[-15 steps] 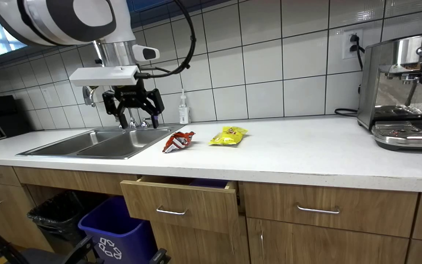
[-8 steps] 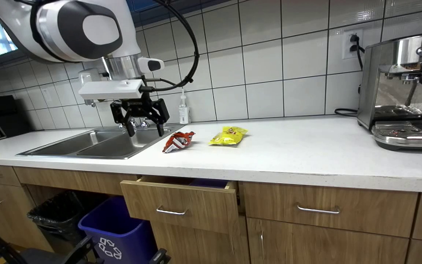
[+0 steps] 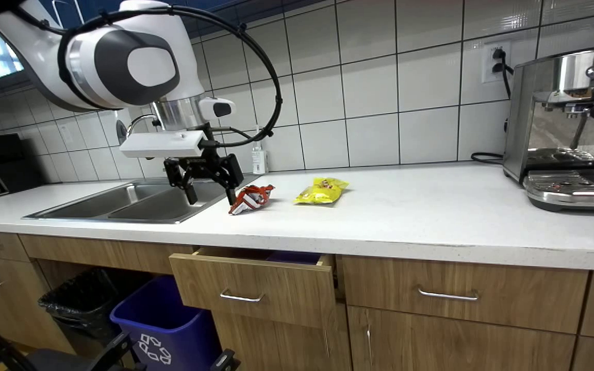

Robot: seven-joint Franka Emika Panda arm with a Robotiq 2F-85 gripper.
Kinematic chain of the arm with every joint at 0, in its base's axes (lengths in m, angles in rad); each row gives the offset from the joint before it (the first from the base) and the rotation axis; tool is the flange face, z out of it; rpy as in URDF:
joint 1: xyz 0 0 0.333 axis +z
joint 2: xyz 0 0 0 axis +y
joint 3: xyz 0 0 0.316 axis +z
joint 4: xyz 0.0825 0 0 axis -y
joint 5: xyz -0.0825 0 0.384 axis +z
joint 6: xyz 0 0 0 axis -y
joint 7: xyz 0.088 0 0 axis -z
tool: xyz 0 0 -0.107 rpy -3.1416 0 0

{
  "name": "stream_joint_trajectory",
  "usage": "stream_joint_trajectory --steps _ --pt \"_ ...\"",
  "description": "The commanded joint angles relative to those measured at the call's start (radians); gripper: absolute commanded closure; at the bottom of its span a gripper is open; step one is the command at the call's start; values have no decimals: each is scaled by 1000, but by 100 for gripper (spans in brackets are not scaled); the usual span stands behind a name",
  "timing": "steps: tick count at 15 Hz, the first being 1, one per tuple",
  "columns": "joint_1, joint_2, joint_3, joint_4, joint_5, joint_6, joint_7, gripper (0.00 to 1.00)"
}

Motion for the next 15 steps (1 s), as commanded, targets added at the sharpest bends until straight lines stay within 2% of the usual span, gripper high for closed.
stream_joint_trajectory --steps 1,15 --pt "-38 38 32 1 -25 34 53 0" --pt "-85 160 36 0 -41 119 94 0"
